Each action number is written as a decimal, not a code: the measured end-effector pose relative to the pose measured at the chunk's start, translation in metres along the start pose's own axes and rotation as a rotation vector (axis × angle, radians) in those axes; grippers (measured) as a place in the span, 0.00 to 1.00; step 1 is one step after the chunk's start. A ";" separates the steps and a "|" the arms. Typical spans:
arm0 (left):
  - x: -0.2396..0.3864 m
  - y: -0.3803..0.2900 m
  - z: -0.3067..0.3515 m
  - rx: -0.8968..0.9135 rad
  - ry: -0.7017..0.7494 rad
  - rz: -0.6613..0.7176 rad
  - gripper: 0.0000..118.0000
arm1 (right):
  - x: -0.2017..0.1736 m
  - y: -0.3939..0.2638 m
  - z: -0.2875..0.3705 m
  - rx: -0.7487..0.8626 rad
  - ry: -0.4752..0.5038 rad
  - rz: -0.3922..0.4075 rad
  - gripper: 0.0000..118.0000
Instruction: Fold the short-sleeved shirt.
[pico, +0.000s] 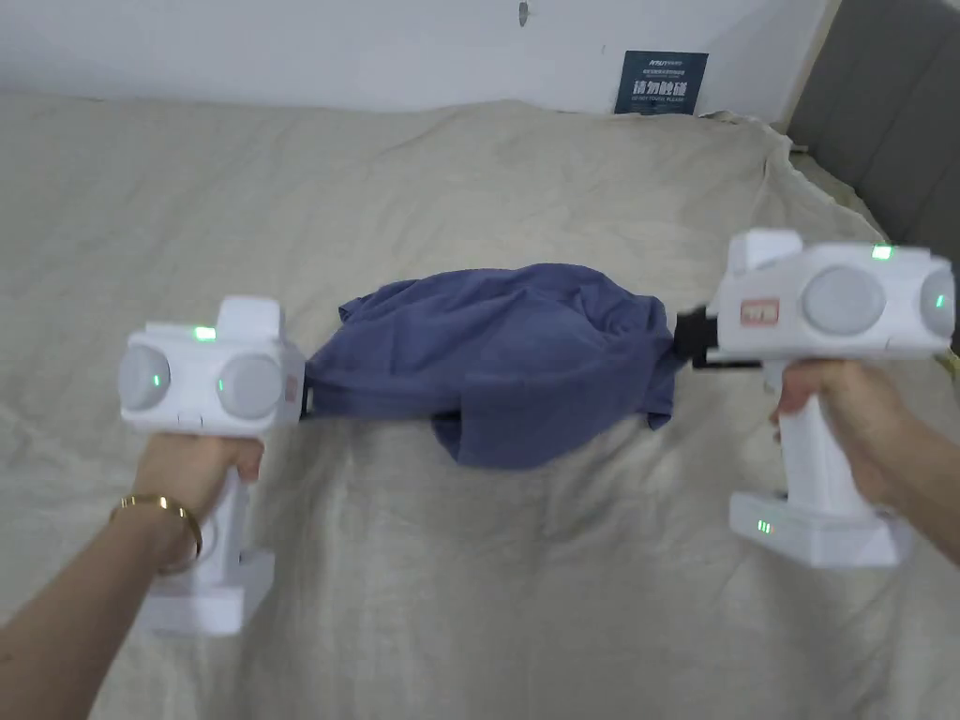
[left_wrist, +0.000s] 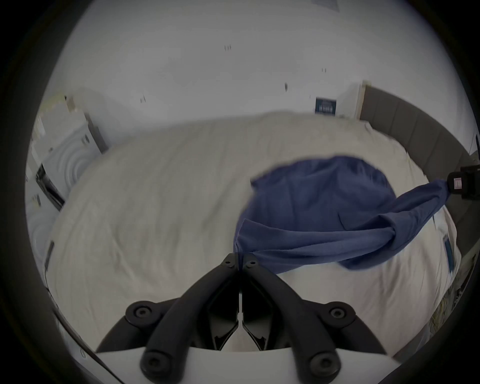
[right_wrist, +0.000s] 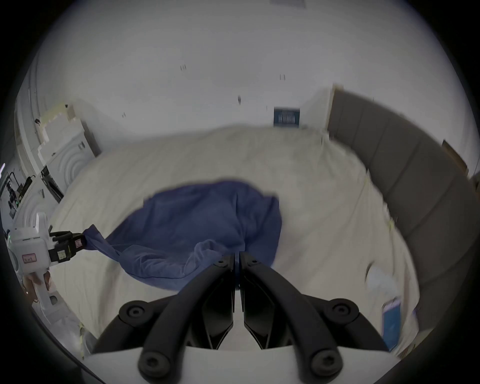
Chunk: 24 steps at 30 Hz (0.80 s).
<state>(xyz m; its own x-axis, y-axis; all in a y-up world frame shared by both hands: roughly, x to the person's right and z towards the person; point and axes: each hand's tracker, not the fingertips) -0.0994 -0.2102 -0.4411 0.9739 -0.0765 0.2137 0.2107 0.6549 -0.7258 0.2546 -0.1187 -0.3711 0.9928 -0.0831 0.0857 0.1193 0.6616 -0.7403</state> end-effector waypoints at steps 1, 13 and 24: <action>0.001 -0.019 -0.002 -0.023 -0.004 -0.002 0.00 | -0.002 -0.020 -0.002 -0.025 0.000 -0.027 0.02; -0.022 -0.133 0.027 -0.106 -0.062 0.015 0.00 | 0.046 -0.175 -0.022 -0.186 0.088 -0.148 0.02; -0.041 -0.171 0.074 -0.105 -0.116 -0.052 0.02 | 0.024 -0.226 0.018 -0.254 0.152 0.050 0.02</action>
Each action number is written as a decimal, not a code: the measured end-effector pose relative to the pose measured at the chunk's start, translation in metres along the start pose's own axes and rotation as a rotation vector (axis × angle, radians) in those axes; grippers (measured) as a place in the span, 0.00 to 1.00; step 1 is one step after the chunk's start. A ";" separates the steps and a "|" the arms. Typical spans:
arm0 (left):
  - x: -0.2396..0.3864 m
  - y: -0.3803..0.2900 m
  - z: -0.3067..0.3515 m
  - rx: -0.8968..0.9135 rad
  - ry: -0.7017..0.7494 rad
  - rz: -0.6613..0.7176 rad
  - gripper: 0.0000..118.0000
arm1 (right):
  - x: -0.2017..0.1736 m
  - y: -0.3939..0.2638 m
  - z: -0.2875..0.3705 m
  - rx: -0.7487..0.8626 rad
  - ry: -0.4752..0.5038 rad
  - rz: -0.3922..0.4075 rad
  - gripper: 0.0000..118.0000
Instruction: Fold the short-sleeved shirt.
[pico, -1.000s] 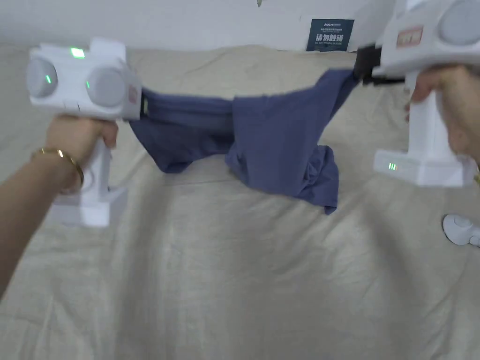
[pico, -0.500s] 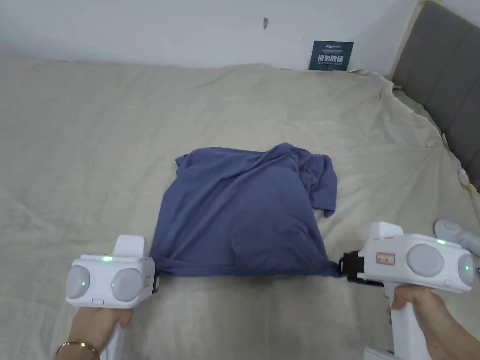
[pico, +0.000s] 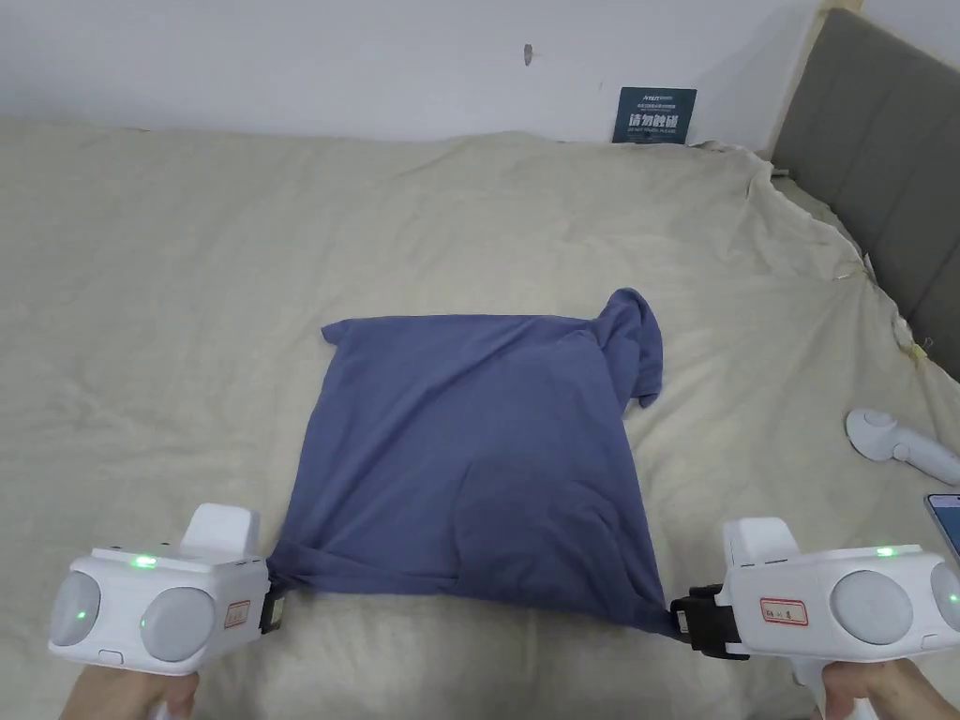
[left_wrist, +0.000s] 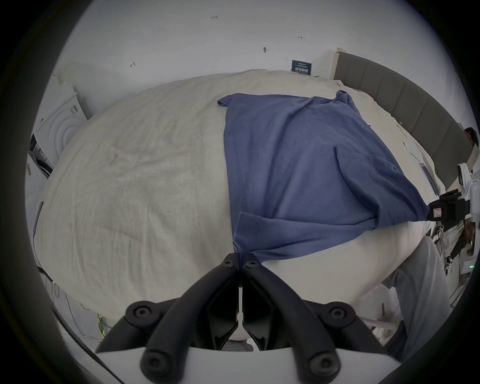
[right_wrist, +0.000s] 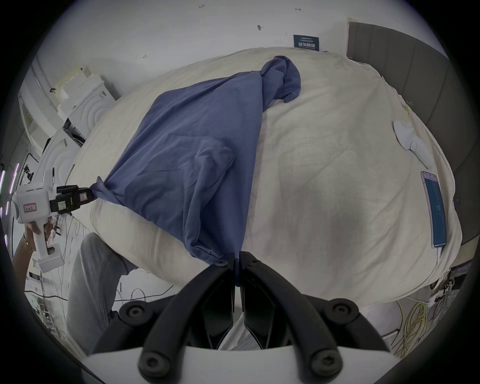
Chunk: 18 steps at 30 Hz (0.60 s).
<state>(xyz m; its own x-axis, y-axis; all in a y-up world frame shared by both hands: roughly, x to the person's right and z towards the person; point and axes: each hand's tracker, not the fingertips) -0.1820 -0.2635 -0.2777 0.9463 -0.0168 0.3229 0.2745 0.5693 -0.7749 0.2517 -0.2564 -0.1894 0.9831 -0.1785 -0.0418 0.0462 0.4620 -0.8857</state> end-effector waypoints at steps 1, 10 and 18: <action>-0.001 0.001 0.005 0.002 -0.015 0.010 0.12 | -0.001 -0.001 0.002 0.023 -0.006 -0.001 0.03; -0.016 0.051 0.083 0.304 0.070 0.115 1.00 | -0.002 0.023 0.080 0.289 -0.115 -0.004 0.89; 0.018 0.095 0.143 0.716 0.172 0.177 1.00 | -0.032 0.057 0.152 0.720 -0.244 0.008 0.92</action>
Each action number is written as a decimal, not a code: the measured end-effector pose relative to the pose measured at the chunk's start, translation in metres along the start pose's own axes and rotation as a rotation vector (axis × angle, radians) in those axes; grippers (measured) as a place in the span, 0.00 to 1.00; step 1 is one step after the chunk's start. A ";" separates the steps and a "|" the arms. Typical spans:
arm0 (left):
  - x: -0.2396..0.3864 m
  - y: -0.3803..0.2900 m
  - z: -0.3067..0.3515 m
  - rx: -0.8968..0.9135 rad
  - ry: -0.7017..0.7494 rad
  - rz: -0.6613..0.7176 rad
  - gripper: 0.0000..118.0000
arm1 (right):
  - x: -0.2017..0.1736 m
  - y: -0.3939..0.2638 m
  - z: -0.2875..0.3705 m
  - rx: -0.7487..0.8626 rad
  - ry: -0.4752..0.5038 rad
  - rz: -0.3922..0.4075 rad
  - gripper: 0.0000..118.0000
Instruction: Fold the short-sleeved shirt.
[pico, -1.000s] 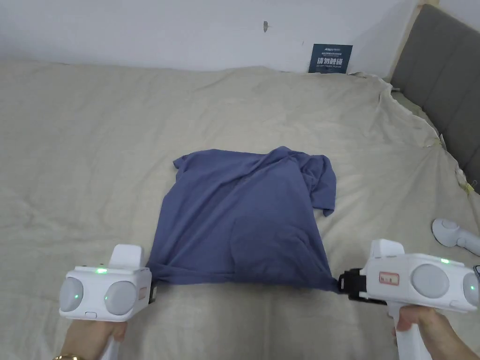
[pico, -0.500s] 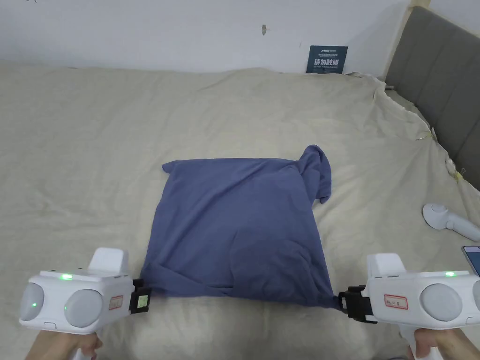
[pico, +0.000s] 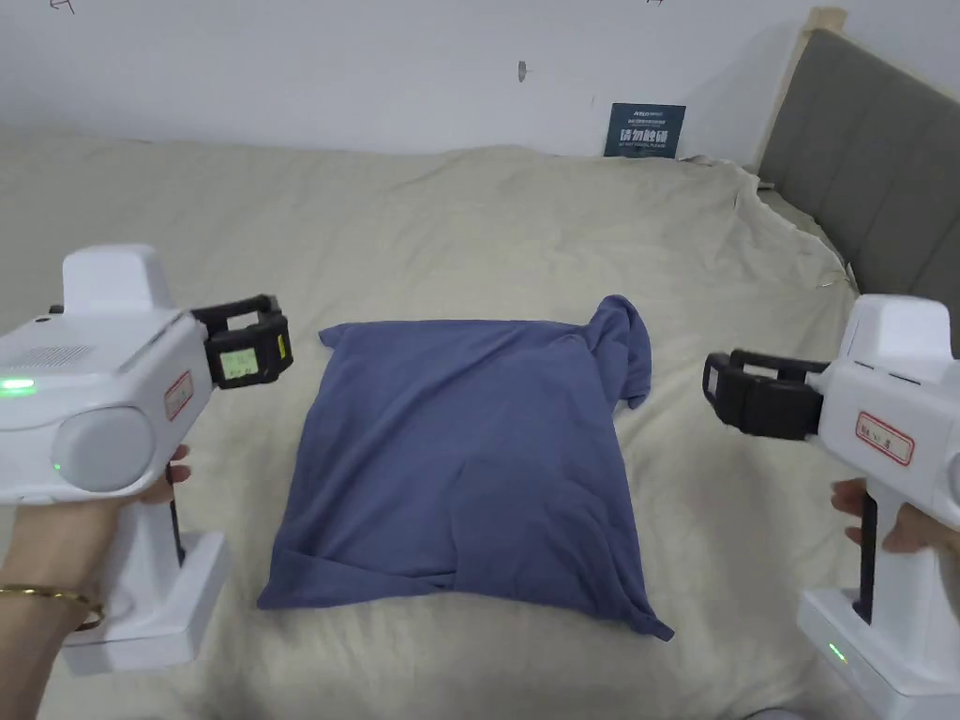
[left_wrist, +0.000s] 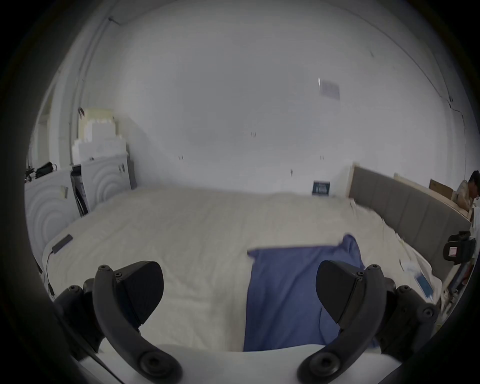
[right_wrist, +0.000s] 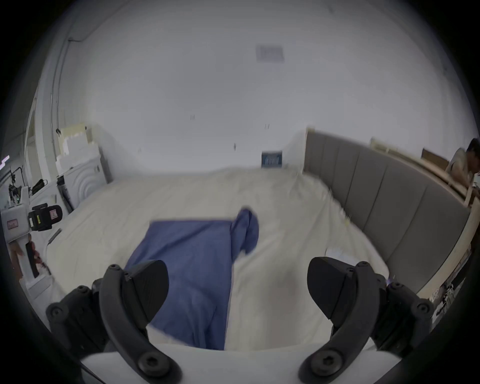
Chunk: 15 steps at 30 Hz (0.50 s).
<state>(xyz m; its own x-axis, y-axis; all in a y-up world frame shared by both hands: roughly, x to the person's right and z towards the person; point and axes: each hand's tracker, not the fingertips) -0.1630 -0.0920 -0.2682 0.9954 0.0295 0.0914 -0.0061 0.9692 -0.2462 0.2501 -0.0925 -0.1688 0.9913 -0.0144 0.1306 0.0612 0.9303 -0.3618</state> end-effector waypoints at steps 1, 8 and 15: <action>0.007 -0.001 0.001 0.030 0.029 -0.013 1.00 | -0.005 0.002 0.002 0.042 -0.021 0.004 0.94; 0.042 -0.031 0.009 0.046 -0.023 -0.039 0.94 | -0.037 -0.020 0.008 0.133 -0.044 0.020 0.91; 0.041 -0.056 0.005 -0.024 -0.088 0.001 0.01 | -0.047 -0.037 0.011 0.104 -0.017 -0.013 0.00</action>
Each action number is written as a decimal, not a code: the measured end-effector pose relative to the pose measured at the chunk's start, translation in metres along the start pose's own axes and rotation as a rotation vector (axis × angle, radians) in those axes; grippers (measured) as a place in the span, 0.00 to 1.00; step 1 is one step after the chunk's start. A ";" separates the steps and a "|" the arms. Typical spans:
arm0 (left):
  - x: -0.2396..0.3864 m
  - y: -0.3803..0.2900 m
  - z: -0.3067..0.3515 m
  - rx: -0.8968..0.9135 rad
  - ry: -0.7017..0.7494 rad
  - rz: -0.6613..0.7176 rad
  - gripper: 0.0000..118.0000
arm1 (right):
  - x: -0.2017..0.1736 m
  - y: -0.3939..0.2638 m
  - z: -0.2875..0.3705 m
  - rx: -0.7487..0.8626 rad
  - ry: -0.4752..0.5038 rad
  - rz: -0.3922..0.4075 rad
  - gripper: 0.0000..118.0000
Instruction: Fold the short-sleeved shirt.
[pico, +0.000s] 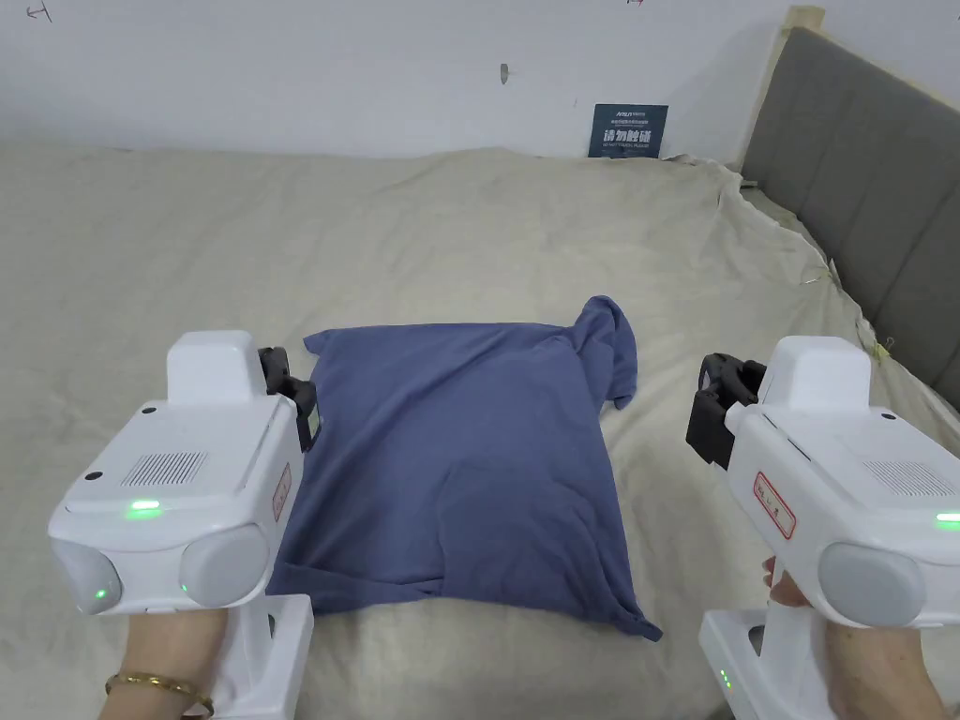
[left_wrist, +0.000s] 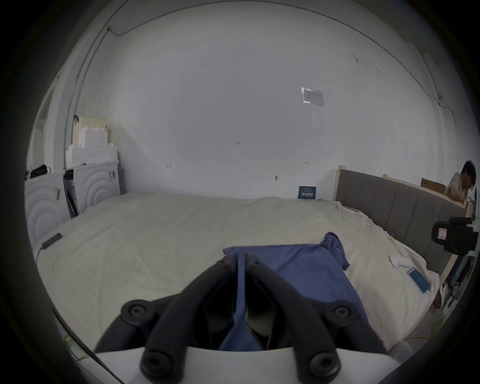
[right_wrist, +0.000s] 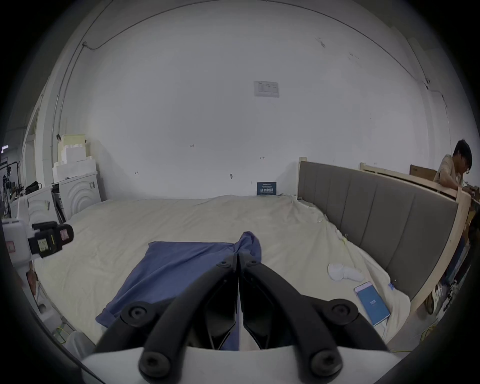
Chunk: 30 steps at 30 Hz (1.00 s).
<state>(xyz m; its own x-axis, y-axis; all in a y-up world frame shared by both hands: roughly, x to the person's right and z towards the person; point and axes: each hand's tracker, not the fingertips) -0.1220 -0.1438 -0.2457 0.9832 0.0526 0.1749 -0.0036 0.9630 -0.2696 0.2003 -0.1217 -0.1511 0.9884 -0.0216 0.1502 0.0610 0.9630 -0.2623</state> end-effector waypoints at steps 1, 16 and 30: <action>0.000 -0.002 0.000 -0.009 -0.001 -0.001 0.00 | 0.000 0.000 0.001 -0.002 0.003 -0.002 0.00; -0.016 0.000 -0.014 -0.176 -0.069 0.028 0.07 | 0.008 -0.010 -0.003 -0.039 -0.006 -0.042 0.00; -0.047 -0.050 -0.091 -0.754 0.170 -0.043 1.00 | 0.010 -0.023 -0.009 -0.085 0.002 -0.048 0.00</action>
<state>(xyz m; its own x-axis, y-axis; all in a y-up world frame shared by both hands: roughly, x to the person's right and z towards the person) -0.1514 -0.2184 -0.3267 0.9944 -0.0811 0.0683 0.1007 0.5196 -0.8484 0.2101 -0.1462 -0.1523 0.9843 -0.0675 0.1630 0.1195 0.9348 -0.3345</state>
